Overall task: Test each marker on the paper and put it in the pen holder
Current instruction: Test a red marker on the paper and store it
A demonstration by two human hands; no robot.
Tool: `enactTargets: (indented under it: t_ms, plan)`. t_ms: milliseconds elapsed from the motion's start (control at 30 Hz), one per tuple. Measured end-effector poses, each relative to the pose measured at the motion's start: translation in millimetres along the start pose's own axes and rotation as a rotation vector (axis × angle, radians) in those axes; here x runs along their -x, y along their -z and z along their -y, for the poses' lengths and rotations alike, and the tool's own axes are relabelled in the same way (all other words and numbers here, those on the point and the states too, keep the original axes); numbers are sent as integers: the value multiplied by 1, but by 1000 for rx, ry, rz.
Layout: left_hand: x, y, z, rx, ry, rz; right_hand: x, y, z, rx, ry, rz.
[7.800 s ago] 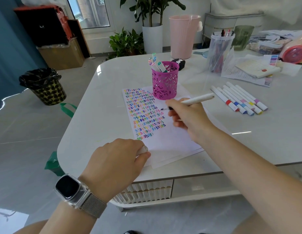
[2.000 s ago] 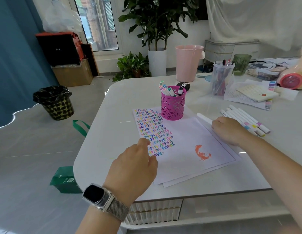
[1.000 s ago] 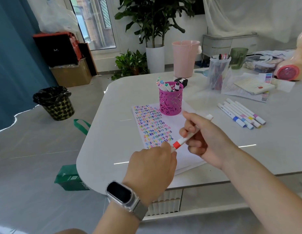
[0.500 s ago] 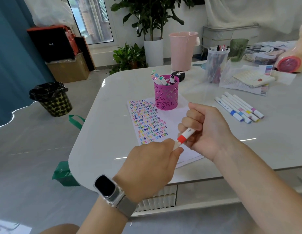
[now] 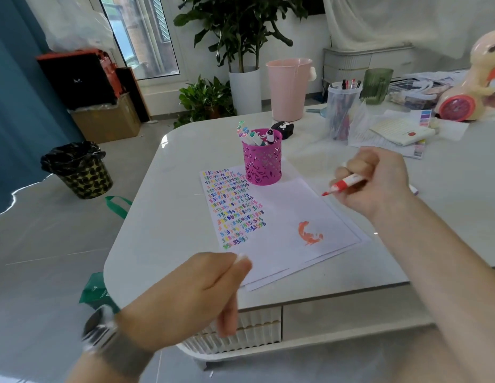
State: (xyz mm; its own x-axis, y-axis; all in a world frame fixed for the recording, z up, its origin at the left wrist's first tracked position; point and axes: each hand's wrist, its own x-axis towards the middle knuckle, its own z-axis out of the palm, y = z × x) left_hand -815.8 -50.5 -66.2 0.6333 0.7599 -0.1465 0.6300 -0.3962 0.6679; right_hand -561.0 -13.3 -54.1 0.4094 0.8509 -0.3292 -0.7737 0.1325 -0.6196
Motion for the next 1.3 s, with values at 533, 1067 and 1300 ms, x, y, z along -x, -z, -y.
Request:
enactTargets:
  t_ms: [533,1067,1300]
  plan:
    - [-25,0,31,-349,100,-168,6,-3,-72,763,-13,304]
    - [-19,2,46,-195,158,-23,-5,10,-115,1174,486,270]
    - [-19,2,44,-147,175,15,-6,12,-118,1230,493,294]
